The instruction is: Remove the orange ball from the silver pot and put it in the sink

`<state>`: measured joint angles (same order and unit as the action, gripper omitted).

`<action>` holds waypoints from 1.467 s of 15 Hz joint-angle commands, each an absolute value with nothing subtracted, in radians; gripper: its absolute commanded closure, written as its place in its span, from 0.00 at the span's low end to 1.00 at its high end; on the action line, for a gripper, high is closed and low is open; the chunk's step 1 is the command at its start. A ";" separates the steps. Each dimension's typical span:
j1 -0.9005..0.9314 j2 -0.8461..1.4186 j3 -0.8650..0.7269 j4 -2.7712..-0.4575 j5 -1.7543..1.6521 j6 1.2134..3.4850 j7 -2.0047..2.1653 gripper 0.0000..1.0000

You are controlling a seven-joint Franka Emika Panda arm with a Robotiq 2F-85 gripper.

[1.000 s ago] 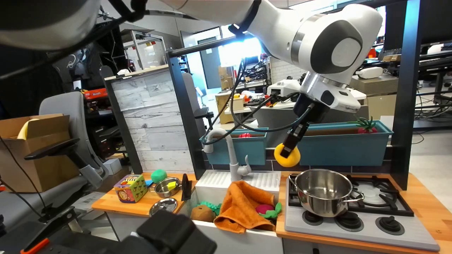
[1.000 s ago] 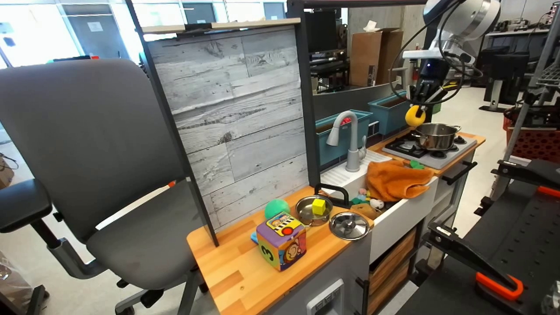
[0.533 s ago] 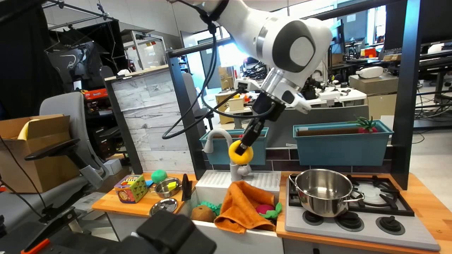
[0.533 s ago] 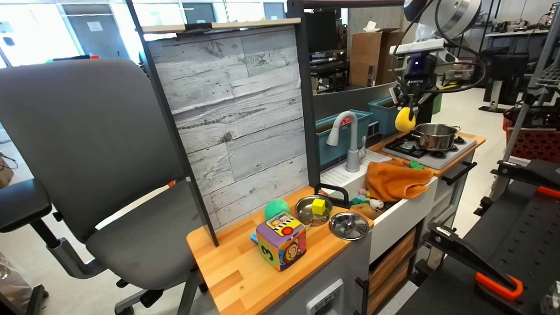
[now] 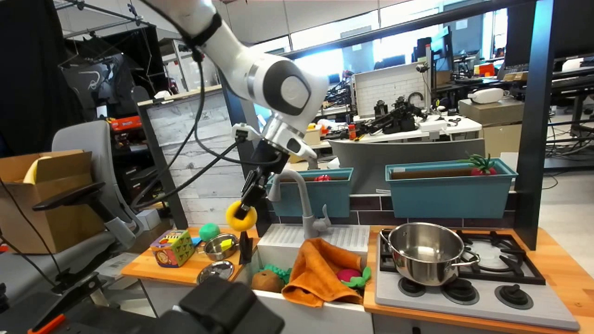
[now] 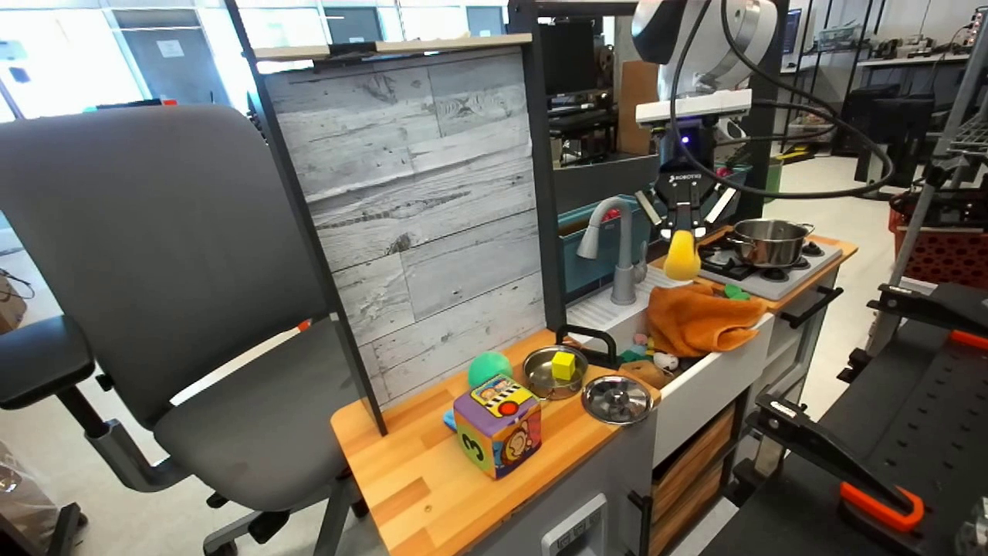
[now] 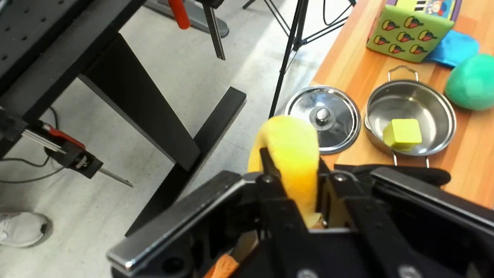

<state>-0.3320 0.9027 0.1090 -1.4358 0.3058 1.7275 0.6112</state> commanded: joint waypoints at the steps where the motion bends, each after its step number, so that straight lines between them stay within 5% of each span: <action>1: -0.172 0.750 0.022 -1.668 0.330 1.965 0.541 0.95; 11: 0.011 0.593 -0.105 -1.952 0.278 2.504 0.578 0.95; 12: 0.013 0.582 -0.114 -1.967 0.278 2.511 0.589 0.53; 13: 0.011 0.571 -0.115 -1.984 0.282 2.526 0.583 0.53; 20: 0.014 0.532 -0.133 -2.055 0.278 2.597 0.588 0.02; 22: 0.016 0.528 -0.135 -2.065 0.277 2.614 0.590 0.00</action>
<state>-0.0065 0.5679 -0.1154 -2.0161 0.2952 2.5764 0.5767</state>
